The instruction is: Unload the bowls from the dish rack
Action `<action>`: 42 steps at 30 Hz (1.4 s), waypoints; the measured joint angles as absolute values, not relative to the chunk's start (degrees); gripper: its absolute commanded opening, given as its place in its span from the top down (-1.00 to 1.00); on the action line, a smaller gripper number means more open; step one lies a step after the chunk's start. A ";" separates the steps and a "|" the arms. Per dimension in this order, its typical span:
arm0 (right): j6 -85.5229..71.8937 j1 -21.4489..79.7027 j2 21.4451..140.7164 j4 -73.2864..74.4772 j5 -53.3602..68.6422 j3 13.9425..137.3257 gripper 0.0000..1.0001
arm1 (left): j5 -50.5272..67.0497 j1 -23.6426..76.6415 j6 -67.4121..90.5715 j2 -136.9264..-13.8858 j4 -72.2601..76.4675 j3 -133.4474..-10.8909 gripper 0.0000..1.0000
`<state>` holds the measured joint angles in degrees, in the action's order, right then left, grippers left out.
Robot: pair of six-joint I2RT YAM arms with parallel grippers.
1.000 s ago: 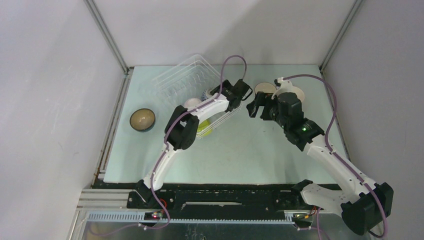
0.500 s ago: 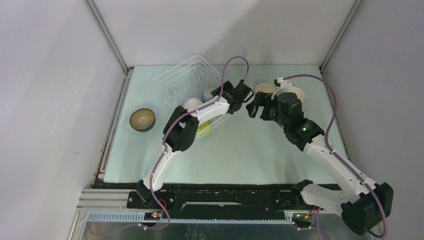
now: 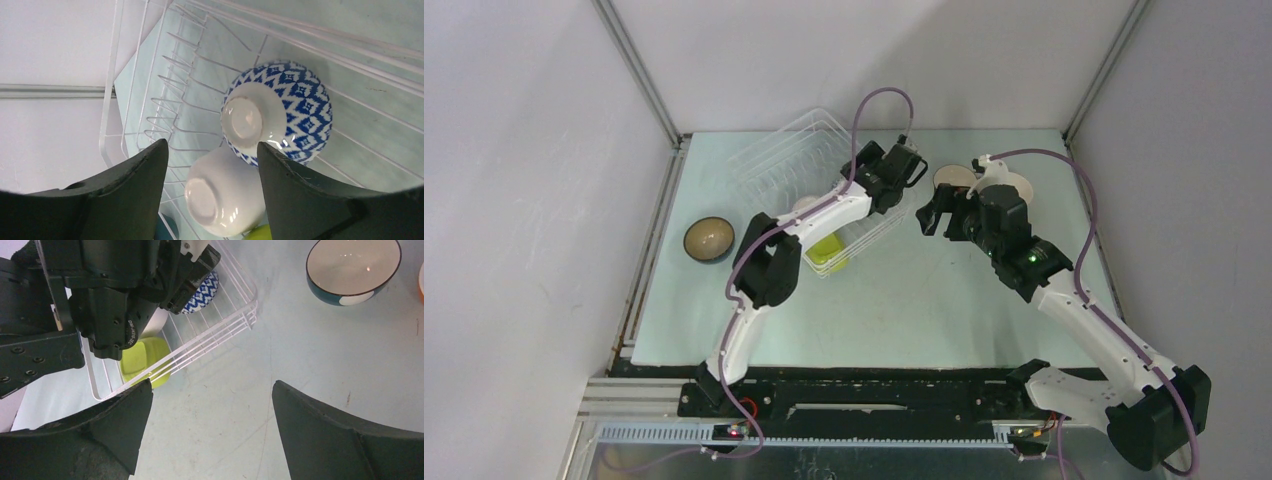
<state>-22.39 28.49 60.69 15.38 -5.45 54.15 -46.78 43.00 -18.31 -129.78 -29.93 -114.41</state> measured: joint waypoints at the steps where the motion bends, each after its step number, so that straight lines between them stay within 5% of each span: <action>1: -22.39 28.49 60.66 15.40 -5.45 54.15 -0.93 | -46.76 42.87 -18.11 -129.58 -29.87 -114.41 -0.45; 6: -22.39 28.47 60.42 15.40 -5.45 54.15 -0.93 | -46.28 42.17 -17.98 -129.54 -29.91 -114.19 -0.49; 15: -22.39 28.47 60.42 15.35 -5.15 54.15 -0.93 | -40.27 41.98 -16.25 -129.32 -30.57 -112.31 -0.85; 42: -22.44 28.25 60.42 15.16 -4.21 54.15 -0.93 | -24.99 39.99 -15.59 -136.62 -44.05 -122.50 -0.91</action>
<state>-22.44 28.25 60.42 15.16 -4.21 54.15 -24.99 39.99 -15.59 -136.62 -44.05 -122.50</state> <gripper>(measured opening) 0.967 0.943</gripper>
